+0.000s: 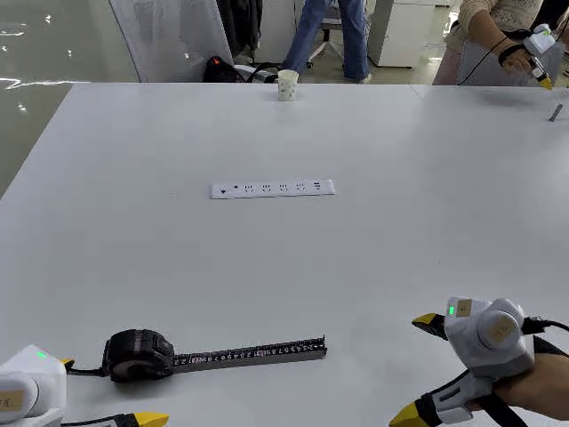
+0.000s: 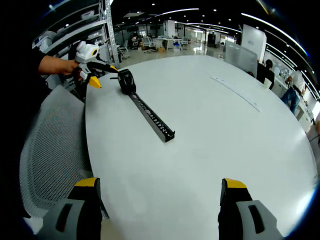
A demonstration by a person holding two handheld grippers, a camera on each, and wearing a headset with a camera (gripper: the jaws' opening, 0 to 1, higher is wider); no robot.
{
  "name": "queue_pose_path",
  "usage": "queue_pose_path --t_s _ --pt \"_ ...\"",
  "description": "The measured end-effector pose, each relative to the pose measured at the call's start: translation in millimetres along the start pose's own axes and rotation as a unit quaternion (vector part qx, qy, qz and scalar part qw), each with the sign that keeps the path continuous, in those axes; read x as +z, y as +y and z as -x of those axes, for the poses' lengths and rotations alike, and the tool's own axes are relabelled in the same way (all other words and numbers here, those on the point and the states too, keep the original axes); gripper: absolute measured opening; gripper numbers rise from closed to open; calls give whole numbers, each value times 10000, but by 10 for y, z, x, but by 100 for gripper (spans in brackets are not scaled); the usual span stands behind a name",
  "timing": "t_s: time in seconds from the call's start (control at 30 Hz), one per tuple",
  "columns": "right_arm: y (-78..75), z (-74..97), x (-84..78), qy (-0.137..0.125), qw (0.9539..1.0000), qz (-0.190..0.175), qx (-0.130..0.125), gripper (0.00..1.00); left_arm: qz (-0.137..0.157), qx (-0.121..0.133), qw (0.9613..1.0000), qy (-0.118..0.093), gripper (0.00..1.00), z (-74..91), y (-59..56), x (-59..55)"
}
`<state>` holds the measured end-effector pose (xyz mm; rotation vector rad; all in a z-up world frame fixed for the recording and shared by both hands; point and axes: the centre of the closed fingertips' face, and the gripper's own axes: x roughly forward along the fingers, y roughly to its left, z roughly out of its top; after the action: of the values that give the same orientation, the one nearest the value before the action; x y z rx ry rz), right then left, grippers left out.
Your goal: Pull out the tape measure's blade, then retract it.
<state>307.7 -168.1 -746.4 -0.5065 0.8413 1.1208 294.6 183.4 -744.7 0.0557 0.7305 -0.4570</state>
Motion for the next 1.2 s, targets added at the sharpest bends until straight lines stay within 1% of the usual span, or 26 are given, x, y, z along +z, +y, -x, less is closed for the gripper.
queue_pose_path --t_s 0.03,0.1,0.23,0.3,0.33,0.43,0.53,0.6,0.67,0.7,0.8,0.87,1.07,1.2 --pt "-1 -23 -1 50 9999 72 56 99 76 46 10000 -22 99 -16 20 29" --pt "-7 -43 3 158 9997 153 95 99 126 102 9998 -67 99 -32 17 65" --pt "-49 -70 31 222 9993 263 117 99 123 177 9996 -162 99 -53 2 135" --pt "-76 -82 55 224 9992 294 132 99 53 240 9996 -170 99 -73 -1 149" --pt "-89 -90 67 221 9991 326 133 99 52 252 9995 -180 99 -72 -28 159" --pt "-117 -113 98 296 9986 396 163 99 84 288 9993 -226 99 -94 -23 184" --pt "-144 -126 135 359 9978 527 185 99 143 307 9991 -245 99 -106 -52 190" --pt "-167 -141 176 344 9976 578 193 99 103 405 9985 -346 99 -108 -27 229" --pt "-192 -167 194 334 9974 605 198 99 194 458 9981 -373 99 -121 -15 244" --pt "-196 -183 210 331 9972 637 207 99 250 540 9973 -429 99 -131 13 263" --pt "-208 -244 218 386 9964 711 240 99 241 590 9971 -408 99 -161 23 249" --pt "-186 -270 246 425 9956 786 283 99 277 630 9968 -404 99 -171 29 240" --pt "-223 -377 332 493 9933 983 349 99 343 617 9964 -460 99 -208 -5 238" --pt "-237 -448 394 549 9923 1034 402 99 281 701 9952 -629 99 -199 -8 321"
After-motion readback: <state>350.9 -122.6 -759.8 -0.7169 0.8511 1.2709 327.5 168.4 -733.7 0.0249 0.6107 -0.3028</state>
